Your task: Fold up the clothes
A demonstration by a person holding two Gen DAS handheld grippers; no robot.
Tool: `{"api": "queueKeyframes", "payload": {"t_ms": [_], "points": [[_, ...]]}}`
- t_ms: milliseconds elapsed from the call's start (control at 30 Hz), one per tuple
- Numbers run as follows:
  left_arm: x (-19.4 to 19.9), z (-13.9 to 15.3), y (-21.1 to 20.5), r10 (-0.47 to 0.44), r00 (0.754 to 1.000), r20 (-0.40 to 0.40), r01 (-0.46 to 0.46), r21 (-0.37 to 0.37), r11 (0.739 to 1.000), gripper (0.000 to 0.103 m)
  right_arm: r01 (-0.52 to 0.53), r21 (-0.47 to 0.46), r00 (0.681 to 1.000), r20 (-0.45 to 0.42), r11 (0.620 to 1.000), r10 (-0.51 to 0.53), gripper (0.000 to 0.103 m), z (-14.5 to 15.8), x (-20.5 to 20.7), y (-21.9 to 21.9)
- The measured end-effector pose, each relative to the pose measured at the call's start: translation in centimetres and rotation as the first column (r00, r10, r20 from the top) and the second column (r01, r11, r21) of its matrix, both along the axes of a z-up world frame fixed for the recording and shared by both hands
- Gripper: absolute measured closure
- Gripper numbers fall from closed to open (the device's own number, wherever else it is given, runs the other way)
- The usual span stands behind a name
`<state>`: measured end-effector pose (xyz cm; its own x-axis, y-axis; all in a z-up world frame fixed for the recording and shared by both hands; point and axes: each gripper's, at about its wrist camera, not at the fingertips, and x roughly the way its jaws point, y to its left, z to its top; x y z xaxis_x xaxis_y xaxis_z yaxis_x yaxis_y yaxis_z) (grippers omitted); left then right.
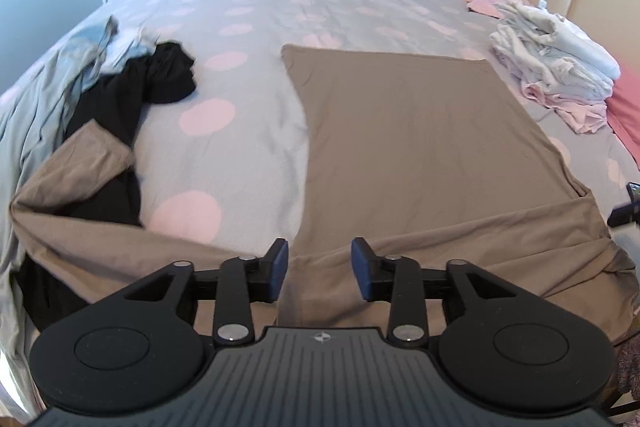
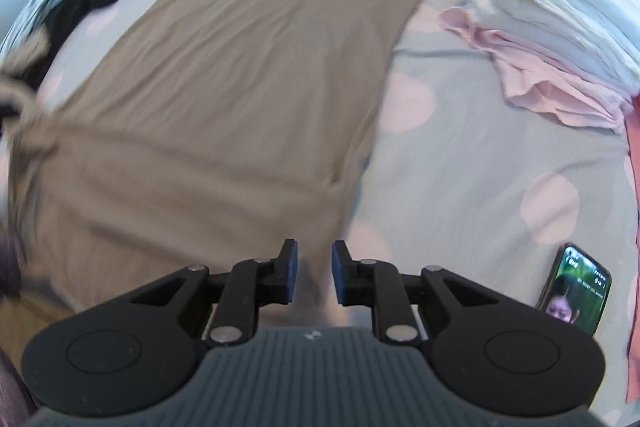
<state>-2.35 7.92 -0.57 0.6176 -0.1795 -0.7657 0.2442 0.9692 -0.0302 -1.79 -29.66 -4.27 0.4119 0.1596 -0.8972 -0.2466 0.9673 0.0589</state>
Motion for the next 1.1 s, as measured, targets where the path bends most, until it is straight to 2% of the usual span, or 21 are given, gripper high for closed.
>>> {"api": "queueKeyframes", "payload": {"t_ms": [167, 233, 300, 500, 600, 667, 733, 767, 833, 867, 900, 1100], "points": [[0.2, 0.2, -3.1, -0.108, 0.994, -0.012, 0.108, -0.007, 0.994, 0.068, -0.111, -0.032, 0.993, -0.033, 0.993, 0.110, 0.082, -1.5, -2.3, 1.2], [0.2, 0.1, -4.5, -0.152, 0.988, -0.016, 0.152, 0.000, 0.988, 0.068, -0.132, -0.060, 0.991, -0.039, 0.989, 0.130, 0.099, -1.9, -3.1, 1.5], [0.2, 0.2, -5.9, -0.198, 0.980, -0.018, 0.198, 0.004, 0.980, 0.068, -0.158, -0.088, 0.987, -0.029, 0.984, 0.156, 0.102, -1.7, -4.1, 1.7], [-0.1, -0.2, -9.0, -0.296, 0.955, -0.034, 0.297, 0.053, 0.953, 0.068, -0.260, -0.172, 0.966, -0.044, 0.950, 0.256, 0.102, -1.7, -7.4, 2.1], [-0.2, -0.7, -9.9, -0.323, 0.945, -0.051, 0.326, 0.062, 0.943, 0.068, -0.296, -0.174, 0.955, -0.063, 0.939, 0.290, 0.102, -2.1, -8.7, 2.1], [-0.3, -0.9, -10.2, -0.344, 0.937, -0.059, 0.347, 0.052, 0.937, 0.068, -0.302, -0.192, 0.953, -0.038, 0.934, 0.300, 0.097, -1.9, -9.1, 2.2], [-0.5, -1.1, -10.6, -0.371, 0.926, -0.065, 0.373, 0.035, 0.927, 0.066, -0.300, -0.205, 0.952, -0.006, 0.932, 0.306, 0.097, -1.6, -9.2, 2.2], [-0.8, -1.2, -11.0, -0.397, 0.916, -0.066, 0.399, 0.027, 0.916, 0.066, -0.295, -0.207, 0.952, 0.014, 0.933, 0.305, 0.096, -1.4, -9.1, 2.1], [-1.5, -1.5, -12.1, -0.458, 0.887, -0.064, 0.460, 0.020, 0.888, 0.065, -0.282, -0.216, 0.954, 0.036, 0.935, 0.296, 0.086, -1.0, -8.7, 1.9], [-2.0, -1.7, -12.9, -0.490, 0.869, -0.062, 0.492, 0.021, 0.870, 0.064, -0.275, -0.220, 0.955, 0.047, 0.936, 0.292, 0.077, -0.9, -8.6, 1.7], [-2.4, -1.9, -13.7, -0.522, 0.851, -0.061, 0.524, 0.023, 0.852, 0.064, -0.270, -0.222, 0.956, 0.051, 0.937, 0.288, 0.073, -0.8, -8.4, 1.6], [-4.3, -4.0, -19.0, -0.677, 0.733, -0.068, 0.680, 0.059, 0.731, 0.064, -0.278, -0.239, 0.948, 0.089, 0.930, 0.306, 0.075, -1.4, -7.5, 2.2]]}}
